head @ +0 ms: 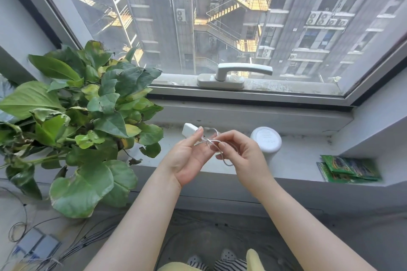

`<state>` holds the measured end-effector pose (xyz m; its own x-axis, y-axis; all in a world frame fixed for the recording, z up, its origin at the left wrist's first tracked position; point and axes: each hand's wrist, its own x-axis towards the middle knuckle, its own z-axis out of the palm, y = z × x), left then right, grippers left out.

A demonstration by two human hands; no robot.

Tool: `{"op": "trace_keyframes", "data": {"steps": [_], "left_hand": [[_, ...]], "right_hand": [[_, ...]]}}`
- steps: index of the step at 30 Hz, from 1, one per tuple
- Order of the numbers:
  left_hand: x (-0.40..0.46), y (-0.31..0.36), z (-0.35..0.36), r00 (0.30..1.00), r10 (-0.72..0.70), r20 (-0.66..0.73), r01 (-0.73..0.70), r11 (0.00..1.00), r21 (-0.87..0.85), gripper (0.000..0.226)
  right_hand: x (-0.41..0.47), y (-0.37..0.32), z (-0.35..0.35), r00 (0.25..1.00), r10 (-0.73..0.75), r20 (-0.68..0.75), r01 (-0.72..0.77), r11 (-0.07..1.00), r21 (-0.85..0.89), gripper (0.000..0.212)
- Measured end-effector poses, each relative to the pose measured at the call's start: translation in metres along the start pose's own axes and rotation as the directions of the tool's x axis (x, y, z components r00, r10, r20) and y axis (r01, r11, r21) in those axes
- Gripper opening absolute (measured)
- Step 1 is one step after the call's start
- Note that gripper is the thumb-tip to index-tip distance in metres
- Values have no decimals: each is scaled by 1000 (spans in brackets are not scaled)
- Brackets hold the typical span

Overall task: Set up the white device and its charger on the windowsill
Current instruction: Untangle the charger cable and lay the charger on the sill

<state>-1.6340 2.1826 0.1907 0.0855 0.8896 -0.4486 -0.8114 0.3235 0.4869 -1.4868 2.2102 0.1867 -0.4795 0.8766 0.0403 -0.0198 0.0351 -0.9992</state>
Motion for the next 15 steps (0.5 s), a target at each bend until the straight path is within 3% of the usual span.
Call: {"op": "trace_keyframes", "data": {"steps": [3,7,12,15], "left_hand": [[16,-10,-11,973,159,-169,-142,984,111,5],[28,-20,-24,919,280,-276,-161,908,388,21],[46,-23,-38,900,277,-336,-82,865,494,42],[53,-20,-41,903,287,-321,-8,756,654,53]], "right_hand": [[-5,13,1,974,192,-117,-174,973,154,10],[-10,35,-2,916,329,-231,-302,942,147,10],[-7,58,-10,917,268,-296,-322,934,-151,14],[-7,66,-11,951,185,-249,-264,903,-339,17]]}}
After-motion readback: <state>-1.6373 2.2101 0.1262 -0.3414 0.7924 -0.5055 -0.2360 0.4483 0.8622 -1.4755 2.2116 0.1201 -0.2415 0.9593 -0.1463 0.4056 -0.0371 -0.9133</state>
